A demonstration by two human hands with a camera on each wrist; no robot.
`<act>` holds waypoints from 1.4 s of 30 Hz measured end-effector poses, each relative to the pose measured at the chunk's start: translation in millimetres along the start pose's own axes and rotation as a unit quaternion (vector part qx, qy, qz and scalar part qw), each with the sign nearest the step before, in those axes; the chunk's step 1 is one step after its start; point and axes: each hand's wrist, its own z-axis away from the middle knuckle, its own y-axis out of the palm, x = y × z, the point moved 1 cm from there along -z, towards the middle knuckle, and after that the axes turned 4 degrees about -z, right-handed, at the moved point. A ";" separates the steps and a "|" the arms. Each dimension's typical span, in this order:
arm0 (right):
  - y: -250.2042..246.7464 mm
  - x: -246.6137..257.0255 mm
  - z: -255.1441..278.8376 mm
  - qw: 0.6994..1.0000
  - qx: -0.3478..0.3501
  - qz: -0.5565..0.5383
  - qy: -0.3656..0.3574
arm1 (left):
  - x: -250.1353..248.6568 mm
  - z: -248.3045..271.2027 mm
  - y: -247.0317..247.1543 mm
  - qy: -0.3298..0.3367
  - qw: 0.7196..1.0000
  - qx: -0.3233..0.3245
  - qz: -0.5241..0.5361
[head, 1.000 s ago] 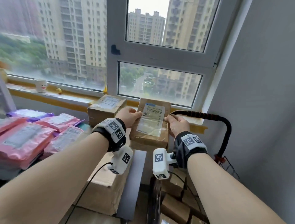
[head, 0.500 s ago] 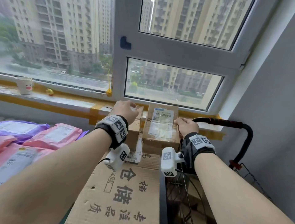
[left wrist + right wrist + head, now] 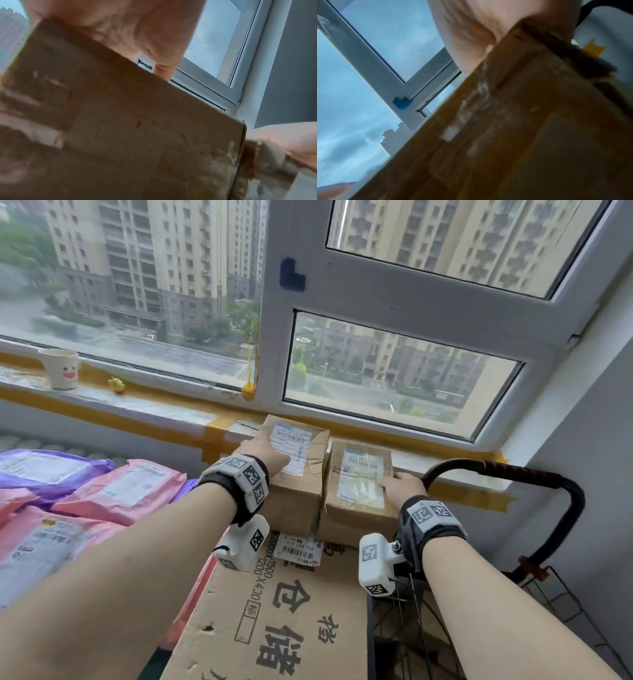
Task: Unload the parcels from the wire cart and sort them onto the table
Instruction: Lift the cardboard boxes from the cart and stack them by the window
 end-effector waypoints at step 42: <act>-93.4 -13.9 85.8 0.952 -0.112 0.255 -0.131 | -146.5 105.3 54.7 0.348 0.915 -0.039 -0.199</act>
